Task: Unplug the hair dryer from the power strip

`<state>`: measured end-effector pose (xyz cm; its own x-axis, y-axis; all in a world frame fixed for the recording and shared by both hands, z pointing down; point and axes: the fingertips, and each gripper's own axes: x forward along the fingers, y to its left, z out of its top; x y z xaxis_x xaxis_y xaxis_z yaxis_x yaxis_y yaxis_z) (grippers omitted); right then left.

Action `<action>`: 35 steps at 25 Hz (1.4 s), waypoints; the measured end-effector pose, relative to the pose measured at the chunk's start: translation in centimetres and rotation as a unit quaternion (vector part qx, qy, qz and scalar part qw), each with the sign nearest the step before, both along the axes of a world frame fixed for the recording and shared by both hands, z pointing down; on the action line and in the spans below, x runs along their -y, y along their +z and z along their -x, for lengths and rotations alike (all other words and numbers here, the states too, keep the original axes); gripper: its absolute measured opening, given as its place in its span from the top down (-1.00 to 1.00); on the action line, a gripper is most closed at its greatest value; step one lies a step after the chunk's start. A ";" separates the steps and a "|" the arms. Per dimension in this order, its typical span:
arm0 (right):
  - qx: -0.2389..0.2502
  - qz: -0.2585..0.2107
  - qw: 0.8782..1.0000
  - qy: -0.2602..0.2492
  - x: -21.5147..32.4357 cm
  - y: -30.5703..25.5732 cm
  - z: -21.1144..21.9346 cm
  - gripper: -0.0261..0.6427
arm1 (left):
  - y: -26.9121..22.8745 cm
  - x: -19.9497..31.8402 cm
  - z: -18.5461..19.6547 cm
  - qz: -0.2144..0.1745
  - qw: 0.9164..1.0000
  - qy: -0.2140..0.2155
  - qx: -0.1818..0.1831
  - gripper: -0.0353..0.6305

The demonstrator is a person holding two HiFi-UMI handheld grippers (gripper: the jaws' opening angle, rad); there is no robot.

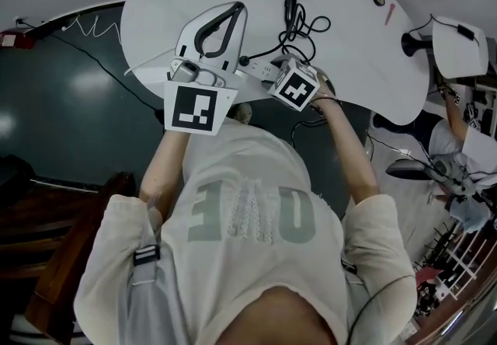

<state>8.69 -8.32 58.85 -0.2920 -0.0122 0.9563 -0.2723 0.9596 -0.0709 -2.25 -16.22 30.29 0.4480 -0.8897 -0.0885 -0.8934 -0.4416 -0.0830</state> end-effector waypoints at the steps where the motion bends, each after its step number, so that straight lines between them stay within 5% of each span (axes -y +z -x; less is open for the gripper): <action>1: 0.005 -0.002 1.000 0.002 0.0 0.0 0.0 0.22 | 0.1 0.0 0.1 0.002 1.000 0.002 -0.003 0.86; 9: -0.005 -0.004 1.000 0.004 0.1 -0.1 0.2 0.22 | 2.2 -0.9 -0.6 0.026 0.996 0.088 0.004 0.85; 14: -0.004 -0.007 1.000 0.010 0.2 0.1 0.2 0.22 | 7.1 -2.1 -2.3 0.100 0.975 0.189 0.053 0.42; 19: 0.003 -0.009 1.000 0.019 0.2 0.1 0.2 0.22 | 12.7 -4.3 -3.8 0.175 0.956 0.230 0.054 0.19; 27: -0.003 0.004 1.000 0.012 0.1 0.1 0.3 0.22 | 20.0 -4.7 -6.0 0.266 0.934 0.229 0.069 0.11; 31: -0.003 0.007 1.000 0.013 0.2 0.0 0.3 0.22 | 21.5 -4.5 -6.0 0.284 0.934 0.203 0.076 0.11; 35: -0.002 0.013 1.000 0.018 0.0 0.0 0.4 0.22 | 23.2 -4.5 -5.9 0.284 0.932 0.188 0.120 0.34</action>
<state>8.34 -8.29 58.88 -0.2875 0.0019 0.9578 -0.3063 0.9473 -0.0938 3.70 -11.74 53.45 0.6835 -0.5386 0.4927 -0.6524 -0.7535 0.0813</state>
